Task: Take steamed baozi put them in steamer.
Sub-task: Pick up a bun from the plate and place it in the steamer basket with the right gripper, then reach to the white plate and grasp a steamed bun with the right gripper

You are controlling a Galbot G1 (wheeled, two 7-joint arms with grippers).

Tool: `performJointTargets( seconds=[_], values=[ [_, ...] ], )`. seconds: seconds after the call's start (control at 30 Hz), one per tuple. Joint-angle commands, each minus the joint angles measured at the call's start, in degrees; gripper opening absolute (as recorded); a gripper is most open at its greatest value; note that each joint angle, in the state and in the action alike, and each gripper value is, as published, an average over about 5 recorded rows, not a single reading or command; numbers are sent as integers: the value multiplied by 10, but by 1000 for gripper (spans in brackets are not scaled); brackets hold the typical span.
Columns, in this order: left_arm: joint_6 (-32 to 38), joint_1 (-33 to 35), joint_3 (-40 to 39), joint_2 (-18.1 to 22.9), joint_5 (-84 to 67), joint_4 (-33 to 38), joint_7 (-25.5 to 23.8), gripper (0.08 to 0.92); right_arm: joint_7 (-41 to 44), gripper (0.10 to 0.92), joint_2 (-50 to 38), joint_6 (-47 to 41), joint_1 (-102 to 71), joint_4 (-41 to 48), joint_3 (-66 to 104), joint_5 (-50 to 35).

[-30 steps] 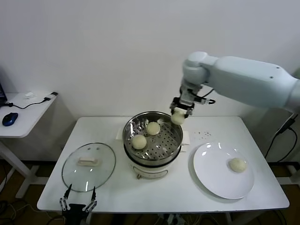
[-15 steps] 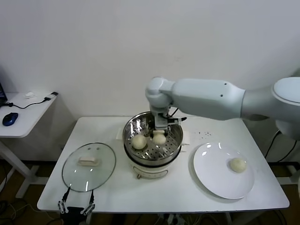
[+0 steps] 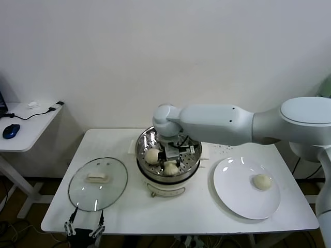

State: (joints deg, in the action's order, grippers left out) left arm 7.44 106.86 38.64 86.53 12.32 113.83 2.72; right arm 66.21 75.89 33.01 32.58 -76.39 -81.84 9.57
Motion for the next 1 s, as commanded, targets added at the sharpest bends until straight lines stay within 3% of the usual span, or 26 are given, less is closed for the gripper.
performJointTargets(
  seconds=[0.03, 0.2, 0.43, 0.6, 0.8, 1.0],
  values=[
    [0, -1, -1, 1, 2, -1, 0, 823, -1, 668, 7, 5, -11, 5, -1, -2],
    [-1, -2, -2, 0, 2, -1, 0, 823, 2, 795, 1, 10, -3, 13, 17, 0],
    [-2, -5, -6, -5, 6, 0, -1, 823, -18, 822, -31, -21, 50, 62, 38, -59],
    [1, -3, -6, -6, 8, 1, 0, 823, -138, 823, -96, -183, 156, 91, -80, -232],
    [6, 2, -10, -5, 10, 5, 0, 823, -73, 823, -216, -407, 185, 91, -112, -386],
    [6, 4, -11, -4, 11, 10, 0, 823, -46, 823, -323, -477, 156, 69, -133, -427]
  ],
)
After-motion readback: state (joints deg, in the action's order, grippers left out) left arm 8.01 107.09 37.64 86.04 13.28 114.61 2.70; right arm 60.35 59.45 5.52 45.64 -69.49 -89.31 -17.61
